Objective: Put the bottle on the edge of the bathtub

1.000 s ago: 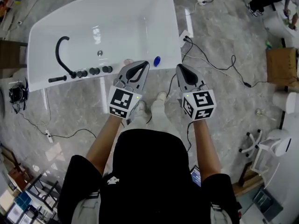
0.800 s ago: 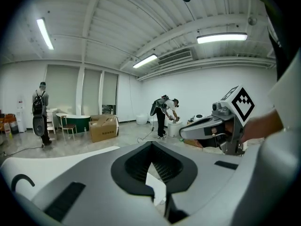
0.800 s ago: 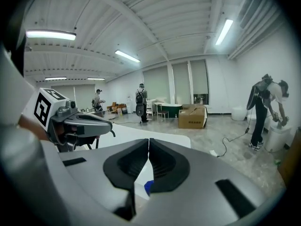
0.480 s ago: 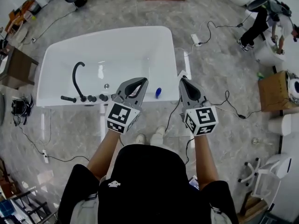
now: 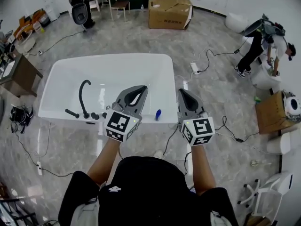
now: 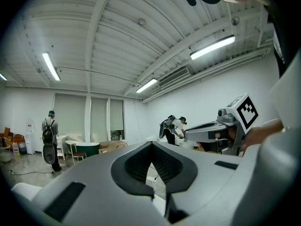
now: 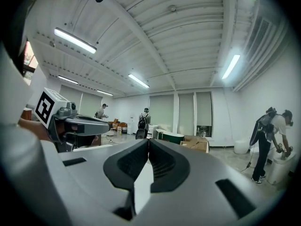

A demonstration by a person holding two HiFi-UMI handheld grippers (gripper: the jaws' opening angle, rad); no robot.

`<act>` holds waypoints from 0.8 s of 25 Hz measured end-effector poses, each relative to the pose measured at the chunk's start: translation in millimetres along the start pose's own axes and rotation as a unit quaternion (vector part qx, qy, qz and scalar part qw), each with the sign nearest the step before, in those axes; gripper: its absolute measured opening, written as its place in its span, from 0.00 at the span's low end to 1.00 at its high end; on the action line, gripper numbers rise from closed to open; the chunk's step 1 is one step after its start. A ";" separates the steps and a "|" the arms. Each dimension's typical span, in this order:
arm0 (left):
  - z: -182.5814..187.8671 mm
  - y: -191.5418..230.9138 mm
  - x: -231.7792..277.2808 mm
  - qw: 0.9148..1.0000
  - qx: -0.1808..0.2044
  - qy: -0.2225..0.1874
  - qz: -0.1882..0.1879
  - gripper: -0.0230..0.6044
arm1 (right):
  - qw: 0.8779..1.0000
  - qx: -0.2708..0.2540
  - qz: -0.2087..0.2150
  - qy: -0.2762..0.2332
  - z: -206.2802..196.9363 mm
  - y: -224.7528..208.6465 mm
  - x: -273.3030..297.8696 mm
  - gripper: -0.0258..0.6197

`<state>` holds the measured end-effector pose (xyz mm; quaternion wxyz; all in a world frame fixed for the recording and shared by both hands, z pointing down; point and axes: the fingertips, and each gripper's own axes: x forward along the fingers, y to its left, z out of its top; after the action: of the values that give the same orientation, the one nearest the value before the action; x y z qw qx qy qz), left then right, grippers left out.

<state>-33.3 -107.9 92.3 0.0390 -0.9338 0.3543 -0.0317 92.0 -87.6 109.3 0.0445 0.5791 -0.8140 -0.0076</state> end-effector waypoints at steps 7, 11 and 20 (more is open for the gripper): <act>18.1 6.7 -23.6 1.000 0.004 -0.017 0.014 0.06 | 1.000 -0.018 0.008 -0.013 16.3 20.7 -1.2 0.08; 19.0 5.7 -23.2 1.000 0.005 -0.021 0.021 0.06 | 1.000 -0.017 0.012 -0.014 13.1 19.2 -1.4 0.08; 16.6 8.2 -25.4 1.000 -0.002 -0.022 0.022 0.06 | 1.000 -0.007 0.012 -0.014 14.1 21.9 0.1 0.08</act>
<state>-56.2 -96.3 74.1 0.0460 -0.9262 0.3741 -0.0093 70.2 -81.0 96.7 0.0368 0.5685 -0.8216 -0.0211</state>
